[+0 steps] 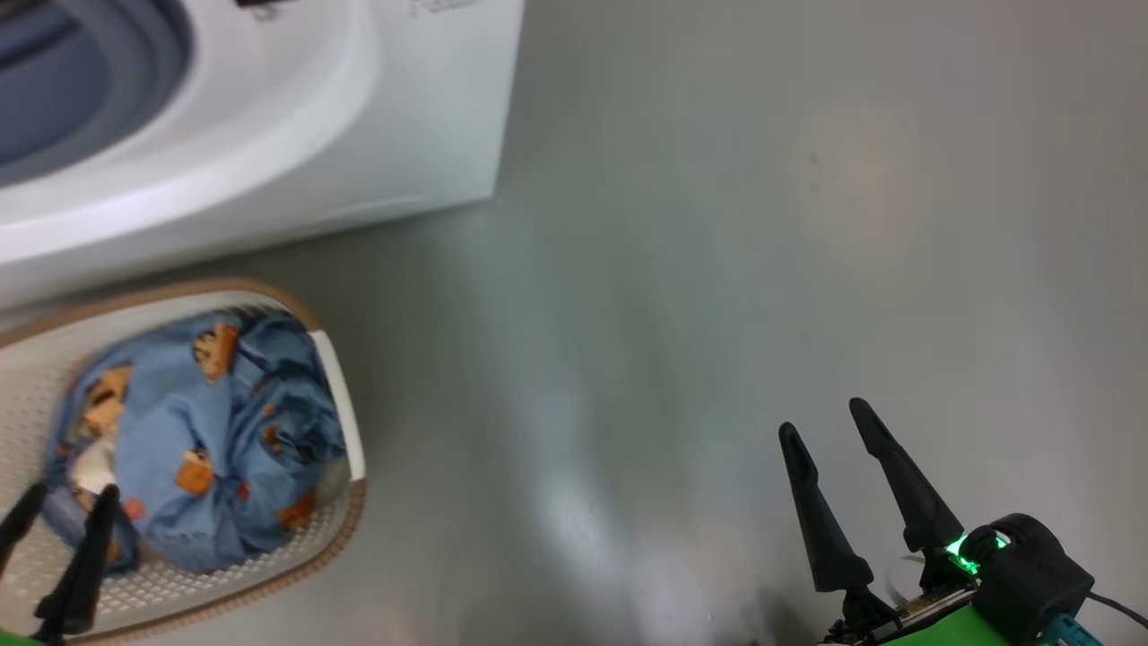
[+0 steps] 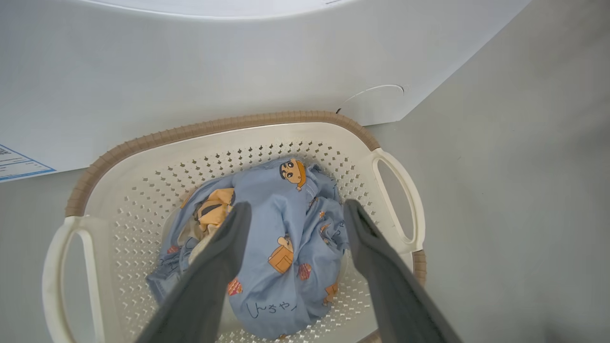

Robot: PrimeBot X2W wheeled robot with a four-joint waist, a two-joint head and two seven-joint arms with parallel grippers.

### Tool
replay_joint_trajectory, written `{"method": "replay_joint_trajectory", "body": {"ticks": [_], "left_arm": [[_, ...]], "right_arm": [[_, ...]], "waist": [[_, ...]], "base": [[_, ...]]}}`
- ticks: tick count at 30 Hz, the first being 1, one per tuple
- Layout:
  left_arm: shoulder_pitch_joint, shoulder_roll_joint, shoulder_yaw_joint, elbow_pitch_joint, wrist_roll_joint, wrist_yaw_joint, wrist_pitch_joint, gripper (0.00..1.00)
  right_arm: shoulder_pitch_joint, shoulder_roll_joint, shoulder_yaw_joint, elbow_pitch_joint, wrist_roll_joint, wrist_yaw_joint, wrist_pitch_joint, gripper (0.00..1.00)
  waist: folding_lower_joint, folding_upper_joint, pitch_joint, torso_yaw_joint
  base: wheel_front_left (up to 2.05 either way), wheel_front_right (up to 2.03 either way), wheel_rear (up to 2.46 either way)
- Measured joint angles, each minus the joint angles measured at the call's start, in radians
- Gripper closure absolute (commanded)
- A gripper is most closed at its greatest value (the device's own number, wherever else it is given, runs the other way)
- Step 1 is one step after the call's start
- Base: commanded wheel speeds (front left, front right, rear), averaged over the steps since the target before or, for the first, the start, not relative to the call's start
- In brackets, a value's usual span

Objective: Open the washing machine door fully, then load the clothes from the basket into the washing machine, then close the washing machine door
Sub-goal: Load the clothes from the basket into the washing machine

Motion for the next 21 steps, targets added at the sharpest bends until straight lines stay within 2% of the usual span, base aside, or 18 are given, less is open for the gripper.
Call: {"method": "replay_joint_trajectory", "body": {"ticks": [13,21], "left_arm": [[-0.085,0.157,-0.098,0.002,-0.104,0.000,0.000,0.00],[-0.115,0.235,-0.117,0.025,-0.146,0.000,0.000,0.00]], "right_arm": [[0.000,0.001,0.040,-0.063,0.018,0.000,0.000,0.00],[-0.001,0.004,0.067,-0.096,0.026,0.000,0.000,0.00]], "waist": [[0.0000,0.0000,0.175,-0.064],[0.0000,0.0000,0.255,-0.104]], "base": [[0.00,0.00,0.00],[0.00,0.00,0.00]]}}
